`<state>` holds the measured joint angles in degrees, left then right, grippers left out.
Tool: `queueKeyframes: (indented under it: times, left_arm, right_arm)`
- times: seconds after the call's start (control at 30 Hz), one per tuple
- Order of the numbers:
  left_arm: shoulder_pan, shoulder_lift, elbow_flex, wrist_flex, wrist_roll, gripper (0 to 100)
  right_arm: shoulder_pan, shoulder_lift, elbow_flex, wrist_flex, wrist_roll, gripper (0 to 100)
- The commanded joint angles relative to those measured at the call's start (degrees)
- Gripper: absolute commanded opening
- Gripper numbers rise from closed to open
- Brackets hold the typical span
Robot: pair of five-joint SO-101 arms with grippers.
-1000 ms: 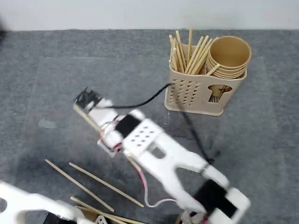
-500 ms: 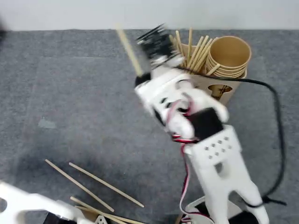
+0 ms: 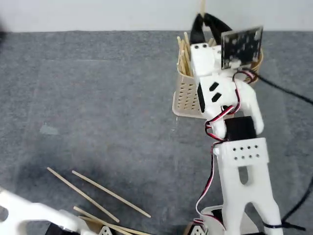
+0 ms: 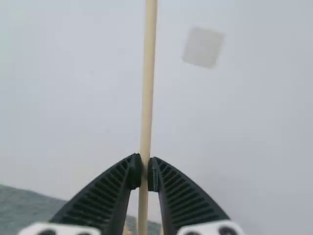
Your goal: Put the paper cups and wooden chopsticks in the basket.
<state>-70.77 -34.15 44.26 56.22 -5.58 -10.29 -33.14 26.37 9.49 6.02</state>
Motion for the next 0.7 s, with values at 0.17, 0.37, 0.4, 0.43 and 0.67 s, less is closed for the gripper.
queueKeyframes:
  times: [0.17,0.37,0.4,0.43,0.67]
  left_arm:
    - [0.62,-0.79,-0.31,-0.09,0.18,5]
    - [1.49,-0.70,-0.31,0.18,-0.09,5]
    - [1.76,-0.70,-0.22,0.26,-0.09,5]
    - [1.93,-0.70,0.13,0.26,-0.09,5]
    - [5.89,-0.88,2.68,0.26,-8.18,5]
  right_arm:
    - [1.71,-1.27,14.59,-14.20,0.09,1.3]
    - [0.40,-2.59,12.22,-5.49,0.09,19.8]
    - [0.13,-3.47,11.08,-3.21,0.00,22.2]
    - [0.04,-4.62,9.85,-0.57,0.00,23.0]
    - [-2.59,-17.80,5.80,24.84,-4.84,22.9]
